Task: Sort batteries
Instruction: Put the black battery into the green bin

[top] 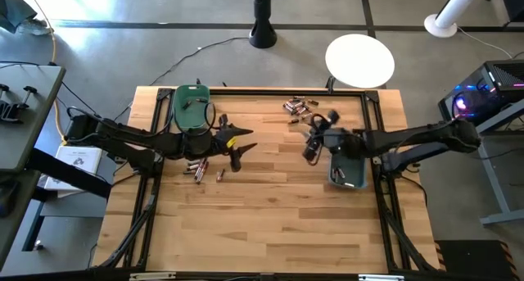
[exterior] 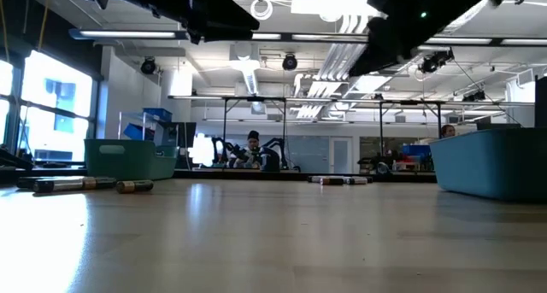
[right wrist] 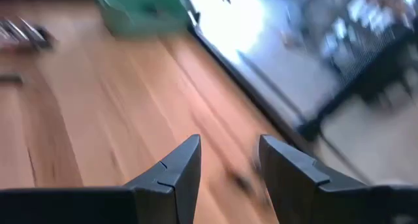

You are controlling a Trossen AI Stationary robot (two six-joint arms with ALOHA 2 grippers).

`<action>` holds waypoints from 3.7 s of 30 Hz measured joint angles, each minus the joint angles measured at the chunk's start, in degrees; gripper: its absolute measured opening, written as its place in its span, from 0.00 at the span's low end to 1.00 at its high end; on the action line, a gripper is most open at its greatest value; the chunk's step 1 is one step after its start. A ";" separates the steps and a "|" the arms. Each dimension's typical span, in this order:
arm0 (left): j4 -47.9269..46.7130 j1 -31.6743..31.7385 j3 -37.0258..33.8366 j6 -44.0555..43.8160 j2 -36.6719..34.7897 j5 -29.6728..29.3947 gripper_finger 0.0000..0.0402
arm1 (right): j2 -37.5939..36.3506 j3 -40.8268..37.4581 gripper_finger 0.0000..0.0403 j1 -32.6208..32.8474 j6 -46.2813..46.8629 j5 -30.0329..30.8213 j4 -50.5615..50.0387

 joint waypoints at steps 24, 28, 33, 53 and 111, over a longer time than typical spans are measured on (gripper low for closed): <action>7.21 1.17 -0.02 -0.30 10.35 0.02 0.49 | 35.61 17.45 0.34 -30.04 -26.77 -35.37 -10.85; 6.92 1.17 -0.02 -0.22 10.30 0.02 0.49 | 38.61 19.36 0.34 -31.73 -26.87 -35.78 -12.74; 4.95 1.03 0.00 -0.31 10.30 -0.77 0.49 | 40.64 19.68 0.33 -32.92 -28.32 -36.18 -13.39; 4.22 2.67 -14.08 -9.03 0.64 -5.93 0.49 | 41.19 17.36 0.05 -19.56 -15.14 -54.74 9.35; 45.73 -3.54 -22.97 2.51 -1.43 14.52 0.10 | 41.10 19.37 0.15 -2.79 -3.74 -53.80 56.04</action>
